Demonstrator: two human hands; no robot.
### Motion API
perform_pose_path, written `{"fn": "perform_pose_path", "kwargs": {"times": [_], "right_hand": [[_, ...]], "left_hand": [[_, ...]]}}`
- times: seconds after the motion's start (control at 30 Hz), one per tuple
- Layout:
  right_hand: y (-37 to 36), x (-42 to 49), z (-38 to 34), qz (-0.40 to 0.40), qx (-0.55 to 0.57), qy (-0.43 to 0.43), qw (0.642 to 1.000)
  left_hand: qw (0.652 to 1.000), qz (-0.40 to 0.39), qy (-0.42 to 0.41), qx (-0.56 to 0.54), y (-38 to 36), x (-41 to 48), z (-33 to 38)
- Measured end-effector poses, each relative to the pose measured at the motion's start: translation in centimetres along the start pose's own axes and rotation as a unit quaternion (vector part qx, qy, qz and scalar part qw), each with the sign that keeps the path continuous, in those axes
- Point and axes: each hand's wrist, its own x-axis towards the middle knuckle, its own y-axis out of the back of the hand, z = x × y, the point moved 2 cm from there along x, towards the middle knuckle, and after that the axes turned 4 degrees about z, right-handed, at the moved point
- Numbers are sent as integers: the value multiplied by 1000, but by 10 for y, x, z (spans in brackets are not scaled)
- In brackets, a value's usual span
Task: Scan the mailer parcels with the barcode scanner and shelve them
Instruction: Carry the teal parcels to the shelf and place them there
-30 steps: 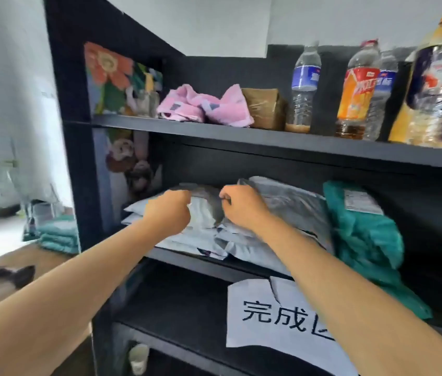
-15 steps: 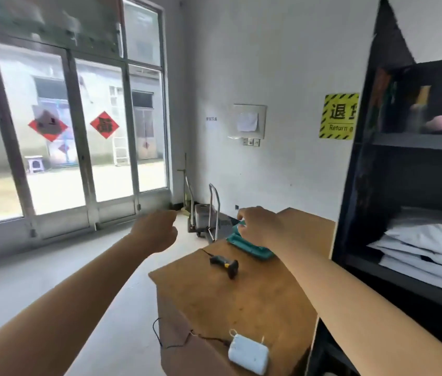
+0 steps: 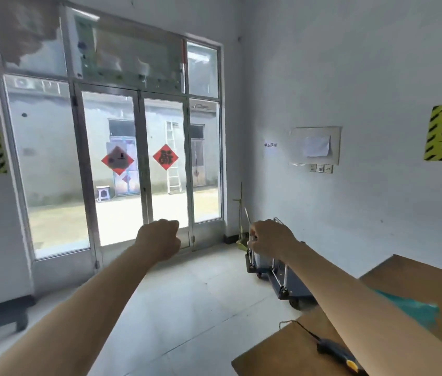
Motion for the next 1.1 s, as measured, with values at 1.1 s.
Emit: {"fn": "perform_pose_path", "kwargs": {"times": [1.1], "right_hand": [[-158,367,277,-43,-181,-418,889]], "left_hand": [[868,-70,-447,-206,-354,571,230]]}}
